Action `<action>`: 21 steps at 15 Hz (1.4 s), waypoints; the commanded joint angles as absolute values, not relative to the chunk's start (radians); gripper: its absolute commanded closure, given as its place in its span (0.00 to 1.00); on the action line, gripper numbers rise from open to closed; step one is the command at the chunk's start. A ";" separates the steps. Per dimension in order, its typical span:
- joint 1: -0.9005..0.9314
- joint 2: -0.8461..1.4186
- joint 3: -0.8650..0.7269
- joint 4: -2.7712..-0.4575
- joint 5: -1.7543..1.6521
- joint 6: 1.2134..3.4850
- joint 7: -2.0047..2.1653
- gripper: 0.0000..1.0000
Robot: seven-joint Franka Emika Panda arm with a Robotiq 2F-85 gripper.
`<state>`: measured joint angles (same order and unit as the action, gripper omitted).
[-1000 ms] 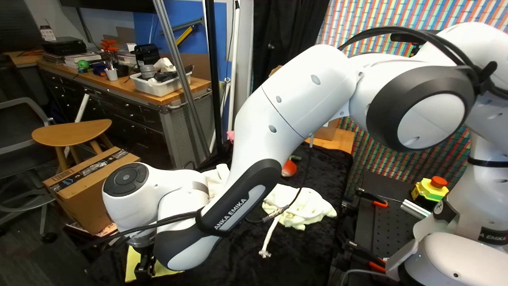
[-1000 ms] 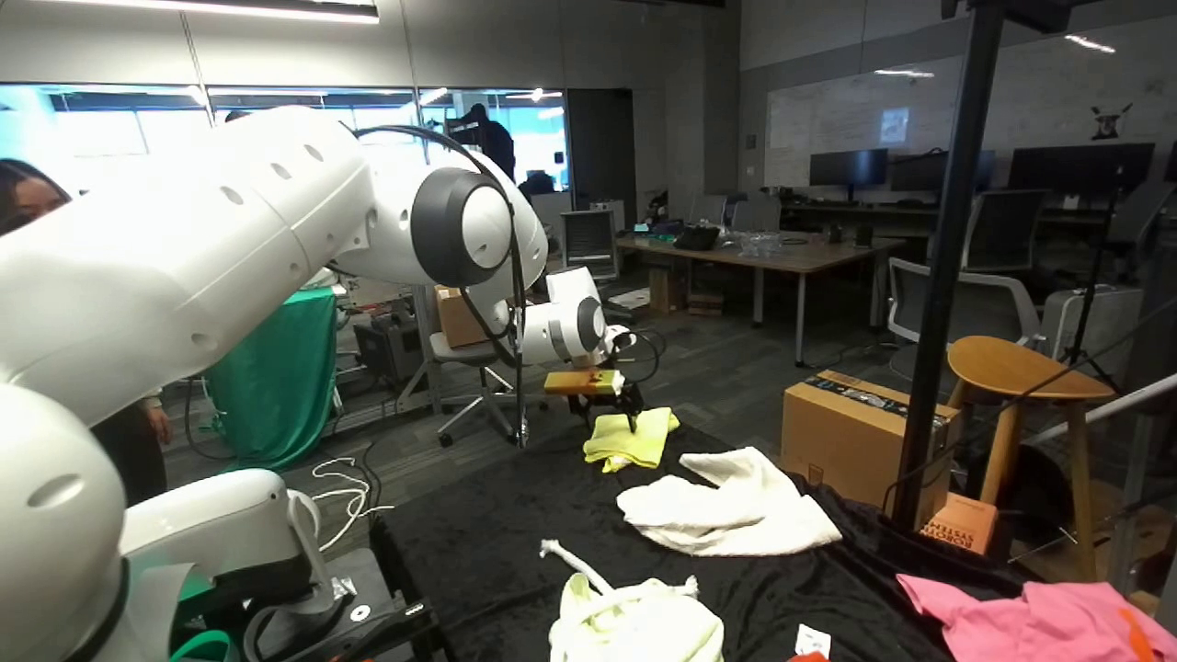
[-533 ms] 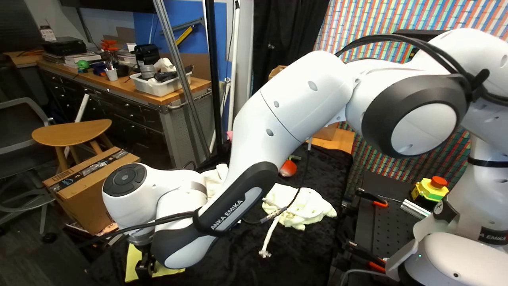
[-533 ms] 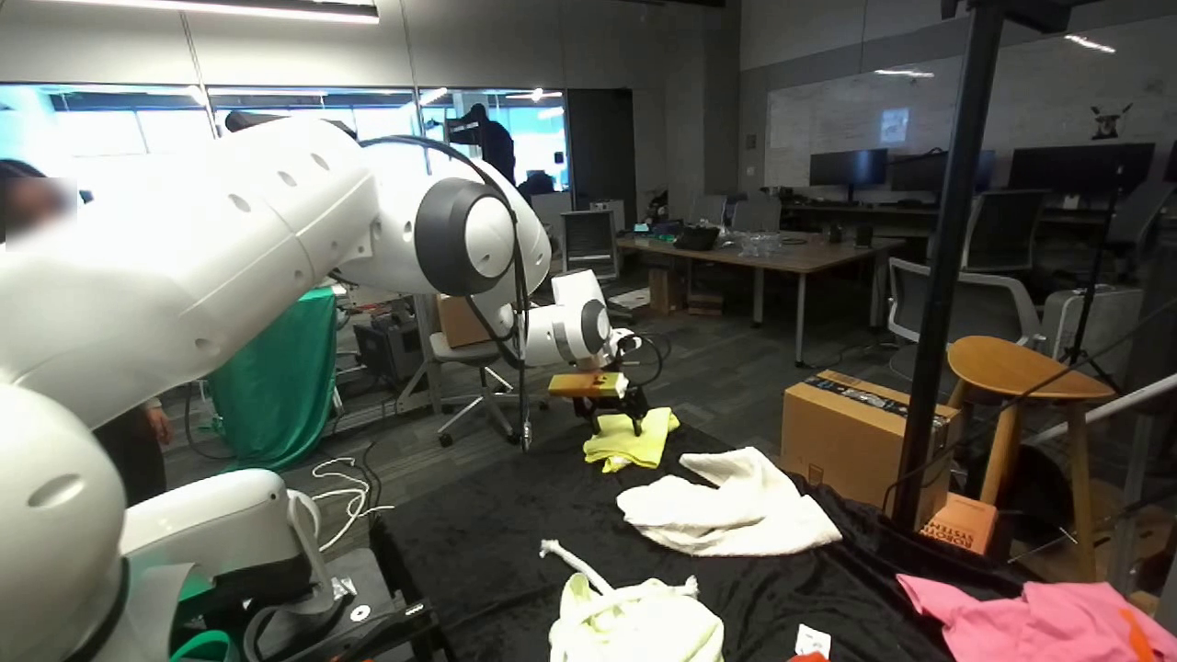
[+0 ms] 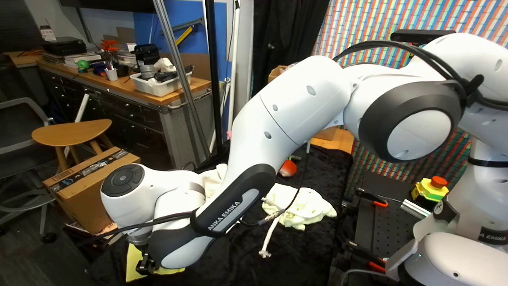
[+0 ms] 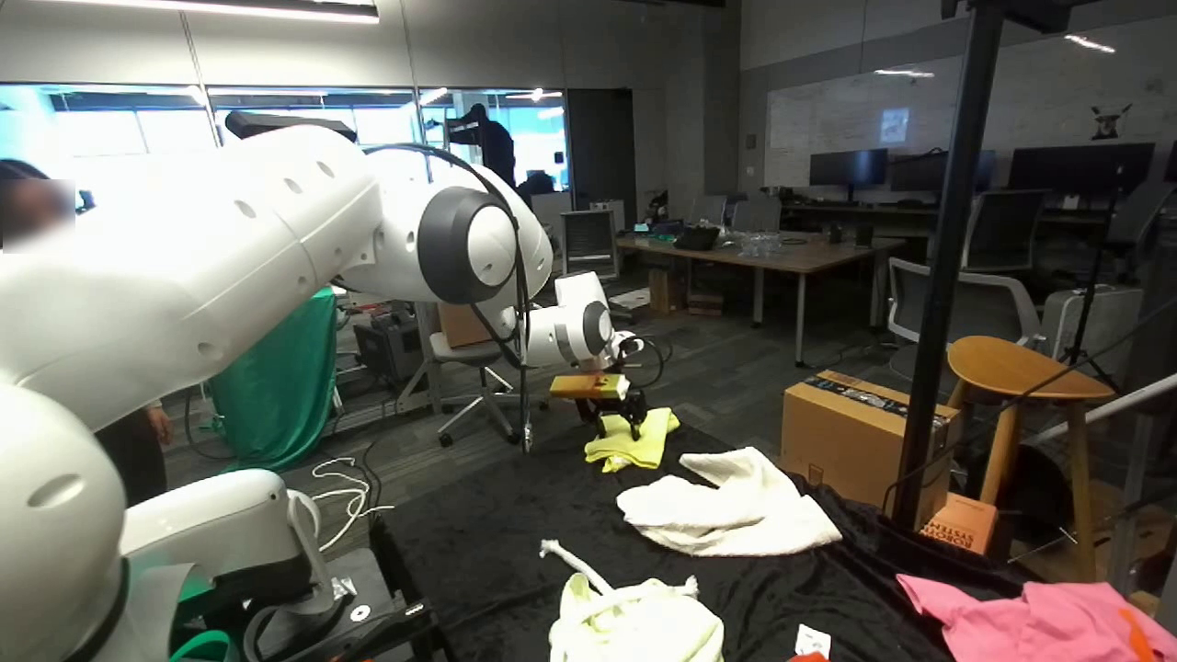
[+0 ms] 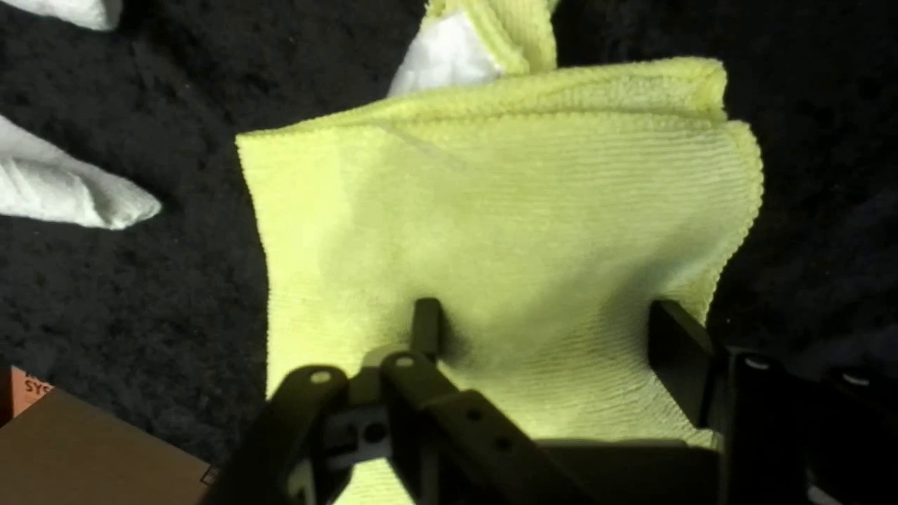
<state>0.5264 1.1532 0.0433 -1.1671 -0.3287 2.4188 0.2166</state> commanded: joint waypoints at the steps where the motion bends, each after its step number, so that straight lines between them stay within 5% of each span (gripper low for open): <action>1: 0.536 1.188 0.031 -1.098 -0.300 2.393 0.216 0.55; 6: 0.526 1.176 0.041 -1.105 -0.317 2.394 0.230 0.89; 21: 0.559 1.072 0.018 -1.230 -0.346 2.306 0.292 0.92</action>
<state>0.5386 1.1371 0.0348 -1.1573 -0.3326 2.3418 0.2610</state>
